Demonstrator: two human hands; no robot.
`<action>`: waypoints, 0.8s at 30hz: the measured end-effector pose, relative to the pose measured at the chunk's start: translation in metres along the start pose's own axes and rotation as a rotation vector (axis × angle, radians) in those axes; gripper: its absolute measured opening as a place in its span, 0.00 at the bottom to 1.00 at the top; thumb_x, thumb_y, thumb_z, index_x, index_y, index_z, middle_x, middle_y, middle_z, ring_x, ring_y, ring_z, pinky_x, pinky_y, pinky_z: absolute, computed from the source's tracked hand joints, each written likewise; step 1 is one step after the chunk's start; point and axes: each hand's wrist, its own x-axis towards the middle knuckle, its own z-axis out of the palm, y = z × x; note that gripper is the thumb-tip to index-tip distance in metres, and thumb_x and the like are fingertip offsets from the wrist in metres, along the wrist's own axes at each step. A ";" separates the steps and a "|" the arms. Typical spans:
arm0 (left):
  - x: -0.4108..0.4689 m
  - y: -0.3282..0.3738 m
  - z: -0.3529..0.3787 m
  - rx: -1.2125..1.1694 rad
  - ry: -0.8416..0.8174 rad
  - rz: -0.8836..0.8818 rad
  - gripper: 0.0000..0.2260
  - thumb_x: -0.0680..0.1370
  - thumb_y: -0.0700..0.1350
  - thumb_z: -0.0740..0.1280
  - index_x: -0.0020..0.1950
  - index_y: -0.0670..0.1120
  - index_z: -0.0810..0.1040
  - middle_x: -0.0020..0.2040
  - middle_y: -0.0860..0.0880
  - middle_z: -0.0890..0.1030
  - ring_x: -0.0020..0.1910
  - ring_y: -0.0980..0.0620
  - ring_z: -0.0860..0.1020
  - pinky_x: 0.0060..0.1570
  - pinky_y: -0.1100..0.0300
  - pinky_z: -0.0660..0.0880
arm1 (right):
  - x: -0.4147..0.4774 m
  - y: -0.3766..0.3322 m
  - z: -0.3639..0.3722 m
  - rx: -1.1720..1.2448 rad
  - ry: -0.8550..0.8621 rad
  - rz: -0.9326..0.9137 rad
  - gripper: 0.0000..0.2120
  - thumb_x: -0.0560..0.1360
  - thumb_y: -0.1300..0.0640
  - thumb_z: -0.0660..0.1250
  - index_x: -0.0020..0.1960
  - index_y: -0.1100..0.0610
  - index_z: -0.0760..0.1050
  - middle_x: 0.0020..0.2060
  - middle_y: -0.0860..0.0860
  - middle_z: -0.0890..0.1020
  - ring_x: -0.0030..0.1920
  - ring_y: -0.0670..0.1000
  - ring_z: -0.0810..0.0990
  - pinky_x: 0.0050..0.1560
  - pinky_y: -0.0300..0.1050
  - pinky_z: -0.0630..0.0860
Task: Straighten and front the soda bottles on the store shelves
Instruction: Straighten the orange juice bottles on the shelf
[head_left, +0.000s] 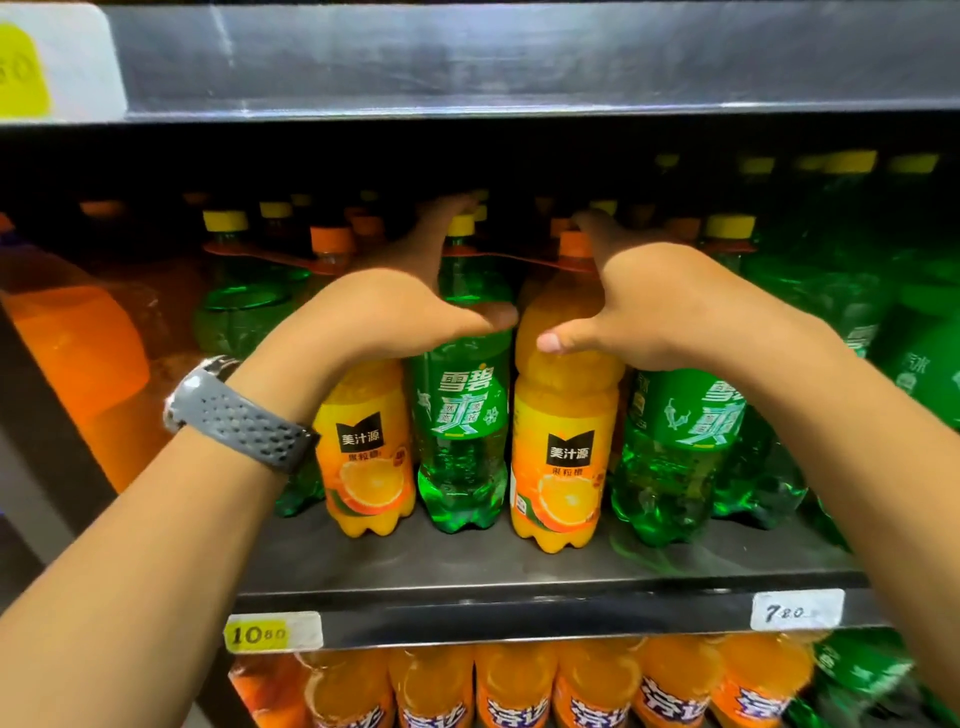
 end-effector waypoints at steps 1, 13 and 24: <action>-0.001 0.004 0.005 -0.002 -0.002 -0.010 0.47 0.66 0.61 0.75 0.73 0.64 0.45 0.71 0.48 0.66 0.57 0.43 0.75 0.46 0.55 0.72 | 0.000 0.000 0.000 -0.002 -0.001 -0.004 0.50 0.67 0.34 0.69 0.77 0.55 0.47 0.62 0.60 0.74 0.56 0.60 0.76 0.43 0.45 0.69; -0.007 0.014 0.004 0.114 -0.011 -0.037 0.52 0.68 0.61 0.74 0.75 0.60 0.36 0.54 0.38 0.79 0.34 0.49 0.73 0.32 0.59 0.69 | -0.001 0.006 0.000 -0.009 0.041 -0.023 0.50 0.66 0.34 0.69 0.77 0.53 0.49 0.65 0.58 0.73 0.58 0.59 0.75 0.44 0.43 0.69; -0.038 -0.017 -0.030 0.051 0.552 0.193 0.24 0.77 0.55 0.65 0.70 0.49 0.69 0.50 0.50 0.81 0.50 0.49 0.78 0.49 0.60 0.72 | -0.008 -0.032 -0.010 0.006 0.367 -0.126 0.34 0.72 0.35 0.64 0.68 0.57 0.67 0.40 0.54 0.77 0.45 0.57 0.77 0.40 0.47 0.72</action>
